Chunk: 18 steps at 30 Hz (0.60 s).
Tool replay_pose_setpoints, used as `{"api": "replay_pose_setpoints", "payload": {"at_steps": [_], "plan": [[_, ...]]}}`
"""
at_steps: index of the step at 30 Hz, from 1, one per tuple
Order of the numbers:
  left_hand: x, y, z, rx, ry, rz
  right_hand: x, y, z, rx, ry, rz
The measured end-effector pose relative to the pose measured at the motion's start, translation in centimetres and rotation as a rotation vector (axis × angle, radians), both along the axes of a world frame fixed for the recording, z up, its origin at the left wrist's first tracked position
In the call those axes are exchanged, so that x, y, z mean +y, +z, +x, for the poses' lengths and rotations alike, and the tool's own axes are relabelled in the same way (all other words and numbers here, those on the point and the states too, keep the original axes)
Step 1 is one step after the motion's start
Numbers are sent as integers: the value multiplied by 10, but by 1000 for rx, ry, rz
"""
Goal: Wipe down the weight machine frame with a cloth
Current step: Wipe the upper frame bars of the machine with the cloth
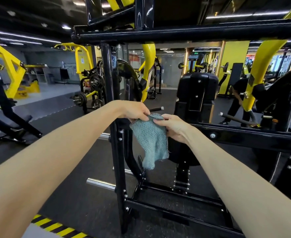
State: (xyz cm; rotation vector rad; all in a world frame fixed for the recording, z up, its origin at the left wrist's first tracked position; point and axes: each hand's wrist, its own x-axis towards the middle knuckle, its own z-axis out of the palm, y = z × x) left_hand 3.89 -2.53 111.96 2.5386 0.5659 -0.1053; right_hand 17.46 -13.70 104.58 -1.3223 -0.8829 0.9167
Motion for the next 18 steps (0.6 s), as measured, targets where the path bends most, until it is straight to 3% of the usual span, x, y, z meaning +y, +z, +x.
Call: {"api": "replay_pose_setpoints", "payload": {"at_steps": [8, 14, 18], "plan": [[0, -15, 3, -18, 69, -119, -8, 15, 2, -168, -70, -35], [-14, -20, 15, -345, 117, -53, -19, 9, 13, -88, -39, -17], [-24, -5, 18, -414, 116, -43, -26, -11, 10, -213, 60, -164]]}}
